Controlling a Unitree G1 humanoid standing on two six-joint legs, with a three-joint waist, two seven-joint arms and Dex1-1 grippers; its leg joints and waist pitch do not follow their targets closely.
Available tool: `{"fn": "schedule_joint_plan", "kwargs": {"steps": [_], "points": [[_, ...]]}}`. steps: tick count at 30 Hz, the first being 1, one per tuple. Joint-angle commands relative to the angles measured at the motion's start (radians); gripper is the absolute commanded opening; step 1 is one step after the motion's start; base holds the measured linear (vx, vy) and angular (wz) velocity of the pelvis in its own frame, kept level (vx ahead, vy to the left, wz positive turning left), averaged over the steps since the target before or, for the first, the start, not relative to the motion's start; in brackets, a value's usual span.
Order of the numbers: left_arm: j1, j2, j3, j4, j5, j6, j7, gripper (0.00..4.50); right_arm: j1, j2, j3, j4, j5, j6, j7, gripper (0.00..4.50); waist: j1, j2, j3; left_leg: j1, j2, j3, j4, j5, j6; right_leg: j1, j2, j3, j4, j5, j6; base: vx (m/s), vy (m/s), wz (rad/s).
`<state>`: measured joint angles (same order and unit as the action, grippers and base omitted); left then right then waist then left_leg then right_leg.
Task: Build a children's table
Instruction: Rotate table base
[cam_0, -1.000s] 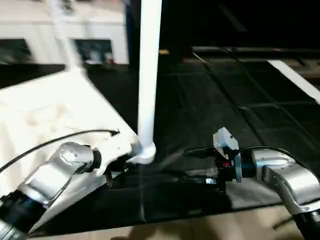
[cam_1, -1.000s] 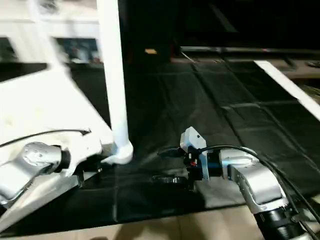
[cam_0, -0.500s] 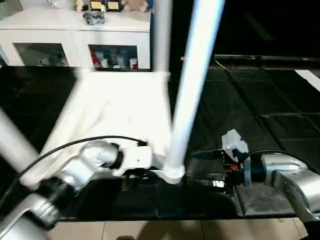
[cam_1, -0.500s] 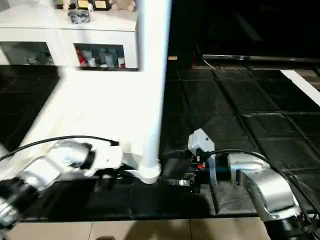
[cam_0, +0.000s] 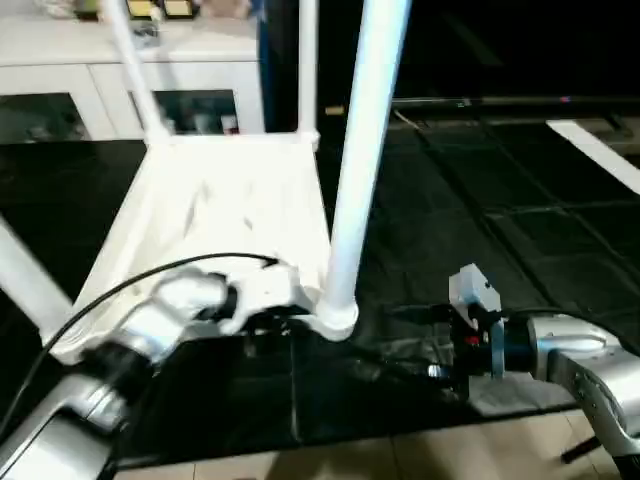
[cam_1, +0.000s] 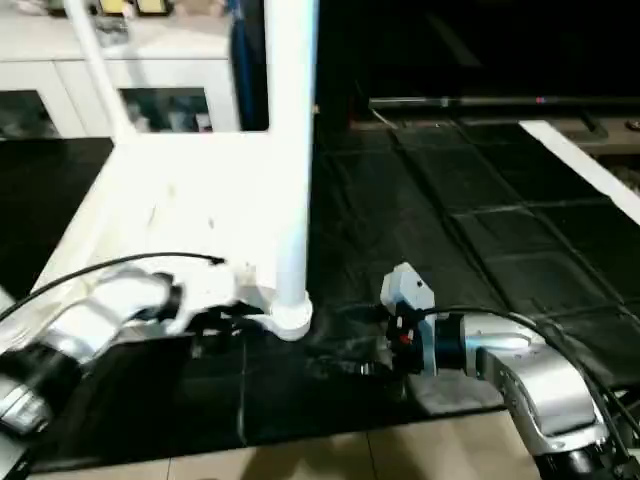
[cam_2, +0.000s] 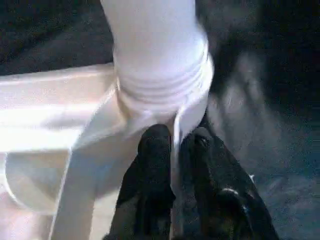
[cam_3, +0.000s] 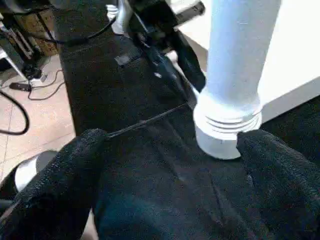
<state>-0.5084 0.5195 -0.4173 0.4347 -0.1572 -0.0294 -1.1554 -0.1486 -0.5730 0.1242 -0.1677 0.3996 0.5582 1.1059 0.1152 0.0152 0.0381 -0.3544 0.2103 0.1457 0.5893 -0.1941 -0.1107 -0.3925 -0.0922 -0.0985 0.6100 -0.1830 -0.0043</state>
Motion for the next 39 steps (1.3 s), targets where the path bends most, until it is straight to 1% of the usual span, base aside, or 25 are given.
{"fn": "schedule_joint_plan", "kwargs": {"steps": [1, 2, 3, 4, 5, 6, 7, 8, 9, 10, 11, 12, 13, 14, 15, 16, 17, 18, 19, 20, 22, 28, 32, 37, 39], "points": [[0.013, 0.016, 0.045, -0.09, -0.047, 0.041, -0.004, 1.23, 0.009, 0.002, -0.008, -0.022, 0.011, -0.002, -0.017, 4.5, 0.003, -0.009, -0.061, -0.011, 0.02, 0.006, -0.073, -0.15, 0.03, 0.048, -0.051, 0.047, -0.071, -0.258, -0.154, 0.055, 0.01, -0.01], [0.031, 0.024, 0.056, -0.13, -0.056, 0.057, 0.004, 1.37, 0.017, 0.005, -0.008, -0.023, 0.012, -0.005, -0.022, 4.5, 0.004, -0.017, -0.067, -0.013, 0.02, 0.009, -0.066, -0.091, 0.045, 0.052, -0.049, 0.049, -0.051, -0.131, -0.191, 0.055, 0.01, -0.01], [0.045, 0.029, 0.063, -0.158, -0.062, 0.067, 0.01, 1.48, 0.024, 0.007, -0.008, -0.023, 0.012, -0.009, -0.024, 4.5, 0.003, -0.019, -0.066, -0.014, 0.018, 0.011, -0.063, -0.071, 0.053, 0.051, -0.046, 0.049, -0.049, -0.1, -0.198, 0.054, 0.009, 0.0], [0.067, 0.034, 0.086, -0.214, -0.086, 0.108, 0.033, 1.53, 0.034, 0.011, -0.008, -0.026, 0.013, -0.009, -0.03, 4.5, 0.002, -0.029, -0.065, -0.013, 0.017, 0.015, -0.061, -0.053, 0.069, 0.05, -0.044, 0.05, -0.047, -0.063, -0.208, 0.0, 0.0, 0.0], [0.098, 0.038, 0.115, -0.277, -0.115, 0.153, 0.064, 1.57, 0.046, 0.018, -0.011, -0.03, 0.017, -0.007, -0.04, 4.5, 0.003, -0.032, -0.065, -0.016, 0.015, 0.016, -0.059, -0.037, 0.075, 0.054, -0.047, 0.05, -0.043, -0.042, -0.215, 0.0, 0.0, 0.0], [0.117, 0.04, 0.134, -0.314, -0.131, 0.181, 0.084, 1.67, 0.054, 0.022, -0.014, -0.033, 0.019, -0.006, -0.046, 4.5, 0.003, -0.028, -0.063, -0.014, 0.017, 0.016, -0.06, -0.046, 0.075, 0.052, -0.048, 0.051, -0.042, -0.05, -0.22, 0.0, 0.0, 0.0], [0.157, 0.043, 0.164, -0.371, -0.144, 0.218, 0.123, 1.67, 0.069, 0.031, -0.02, -0.036, 0.021, -0.009, -0.061, 4.5, 0.001, -0.032, -0.065, -0.014, 0.018, 0.018, -0.059, -0.05, 0.074, 0.053, -0.049, 0.051, -0.04, -0.05, -0.22, 0.0, 0.0, 0.0], [0.184, 0.042, 0.184, -0.4, -0.146, 0.228, 0.151, 1.91, 0.077, 0.037, -0.026, -0.038, 0.02, -0.01, -0.075, 4.5, 0.001, -0.029, -0.061, -0.016, 0.017, 0.018, -0.061, -0.059, 0.074, 0.052, -0.048, 0.051, -0.044, -0.066, -0.215, 0.0, 0.0, 0.0], [0.209, 0.035, 0.205, -0.426, -0.152, 0.252, 0.186, 1.95, 0.084, 0.043, -0.033, -0.04, 0.02, -0.012, -0.089, 4.5, -0.002, -0.028, -0.057, -0.013, 0.017, 0.019, -0.064, -0.089, 0.068, 0.05, -0.046, 0.051, -0.052, -0.109, -0.202, 0.0, 0.0, 0.0], [0.243, 0.024, 0.228, -0.459, -0.158, 0.278, 0.229, 1.96, 0.098, 0.05, -0.042, -0.041, 0.018, -0.02, -0.105, 4.5, -0.005, -0.042, -0.055, -0.013, 0.019, 0.021, -0.066, -0.108, 0.062, 0.05, -0.045, 0.051, -0.055, -0.134, -0.193, 0.0, 0.0, 0.0], [0.243, 0.024, 0.228, -0.459, -0.158, 0.278, 0.229, 1.96, 0.098, 0.05, -0.042, -0.041, 0.018, -0.02, -0.105, 4.5, -0.005, -0.04, -0.054, -0.015, 0.02, 0.019, -0.067, -0.122, 0.054, 0.052, -0.049, 0.051, -0.053, -0.158, -0.187, 0.0, 0.0, 0.0], [0.299, -0.018, 0.28, -0.503, -0.162, 0.305, 0.331, 2.02, 0.118, 0.068, -0.065, -0.049, 0.024, -0.023, -0.136, 4.5, -0.001, -0.039, -0.047, -0.008, 0.018, 0.022, -0.07, -0.161, 0.047, 0.045, -0.048, 0.052, -0.071, -0.25, -0.156, 0.0, 0.0, 0.0], [0.321, -0.04, 0.302, -0.517, -0.167, 0.325, 0.377, 2.19, 0.126, 0.073, -0.072, -0.052, 0.024, -0.027, -0.147, 4.5, -0.004, -0.041, -0.043, -0.01, 0.021, 0.021, -0.074, -0.195, 0.035, 0.046, -0.05, 0.052, -0.076, -0.297, -0.141, 0.0, 0.0, 0.0], [0.346, -0.074, 0.331, -0.535, -0.161, 0.338, 0.444, 2.37, 0.137, 0.08, -0.08, -0.057, 0.021, -0.031, -0.164, 4.5, -0.003, -0.041, -0.04, -0.003, 0.019, 0.02, -0.077, -0.237, 0.026, 0.041, -0.047, 0.05, -0.085, -0.37, -0.116, 0.0, 0.0, 0.0], [0.368, -0.104, 0.355, -0.556, -0.163, 0.36, 0.503, 2.37, 0.145, 0.087, -0.087, -0.061, 0.015, -0.038, -0.185, 4.5, -0.003, -0.042, -0.042, -0.004, 0.02, 0.019, -0.076, -0.246, 0.021, 0.043, -0.047, 0.051, -0.084, -0.381, -0.108, 0.0, 0.0, 0.0], [0.39, -0.129, 0.371, -0.57, -0.158, 0.375, 0.551, 2.4, 0.153, 0.096, -0.093, -0.062, 0.01, -0.045, -0.204, 4.5, -0.002, -0.048, -0.038, -0.001, 0.02, 0.019, -0.078, -0.26, 0.02, 0.038, -0.047, 0.051, -0.094, -0.411, -0.09, 0.0, 0.0, 0.0], [0.408, -0.146, 0.382, -0.576, -0.147, 0.378, 0.588, 2.4, 0.159, 0.106, -0.1, -0.063, 0.006, -0.052, -0.222, 4.5, 0.0, -0.048, -0.037, 0.003, 0.018, 0.019, -0.077, -0.277, 0.019, 0.034, -0.047, 0.051, -0.099, -0.446, -0.073, 0.0, 0.0, 0.0], [0.454, -0.181, 0.404, -0.59, -0.12, 0.388, 0.667, 2.4, 0.171, 0.132, -0.116, -0.065, -0.005, -0.065, -0.274, 4.5, -0.001, -0.055, -0.037, 0.001, 0.018, 0.017, -0.078, -0.282, 0.018, 0.035, -0.046, 0.051, -0.101, -0.46, -0.057, 0.0, 0.0, 0.0], [0.454, -0.181, 0.404, -0.59, -0.12, 0.388, 0.667, 2.4, 0.171, 0.132, -0.116, -0.065, -0.005, -0.065, -0.274, 4.5, -0.003, -0.054, -0.036, -0.003, 0.019, 0.015, -0.08, -0.282, 0.015, 0.037, -0.047, 0.05, -0.099, -0.464, -0.051, 0.0, 0.0, 0.0], [0.485, -0.208, 0.419, -0.598, -0.106, 0.381, 0.715, 2.4, 0.177, 0.155, -0.128, -0.065, -0.012, -0.075, -0.313, 4.5, -0.003, -0.058, -0.034, -0.003, 0.013, 0.014, -0.08, -0.295, 0.014, 0.034, -0.045, 0.046, -0.109, -0.517, -0.02, 0.0, 0.0, 0.0], [0.504, -0.223, 0.424, -0.608, -0.104, 0.375, 0.74, 2.4, 0.183, 0.166, -0.132, -0.062, -0.02, -0.087, -0.334, 4.5, -0.001, -0.054, -0.036, 0.002, 0.013, 0.011, -0.08, -0.305, 0.011, 0.03, -0.046, 0.047, -0.114, -0.533, -0.006, 0.0, 0.0, 0.0], [0.601, -0.297, 0.454, -0.658, -0.081, 0.348, 0.845, 2.4, 0.212, 0.227, -0.17, -0.039, -0.03, -0.129, -0.434, 4.5, -0.003, -0.056, -0.037, -0.005, 0.017, 0.006, -0.087, -0.312, 0.015, 0.033, -0.044, 0.05, -0.108, -0.458, -0.018, 0.0, 0.0, 0.0], [0.635, -0.302, 0.468, -0.672, -0.056, 0.343, 0.887, 2.4, 0.228, 0.238, -0.178, -0.027, -0.036, -0.144, -0.451, 4.5, -0.002, -0.058, -0.039, -0.007, 0.016, 0.007, -0.087, -0.291, 0.021, 0.037, -0.039, 0.052, -0.102, -0.386, -0.026, 0.0, 0.0, 0.0], [0.643, -0.298, 0.487, -0.69, -0.054, 0.326, 0.895, 2.4, 0.241, 0.257, -0.177, -0.02, -0.035, -0.165, -0.471, 4.5, -0.001, -0.049, -0.036, -0.006, 0.016, 0.005, -0.09, -0.319, 0.018, 0.036, -0.041, 0.051, -0.105, -0.406, -0.03, 0.0, 0.0, 0.0], [0.647, -0.298, 0.488, -0.694, -0.051, 0.324, 0.896, 2.4, 0.245, 0.262, -0.175, -0.015, -0.037, -0.175, -0.477, 4.5, -0.001, -0.049, -0.035, -0.005, 0.015, 0.005, -0.09, -0.33, 0.016, 0.036, -0.041, 0.051, -0.107, -0.419, -0.026, 0.0, 0.0, 0.0]]}}
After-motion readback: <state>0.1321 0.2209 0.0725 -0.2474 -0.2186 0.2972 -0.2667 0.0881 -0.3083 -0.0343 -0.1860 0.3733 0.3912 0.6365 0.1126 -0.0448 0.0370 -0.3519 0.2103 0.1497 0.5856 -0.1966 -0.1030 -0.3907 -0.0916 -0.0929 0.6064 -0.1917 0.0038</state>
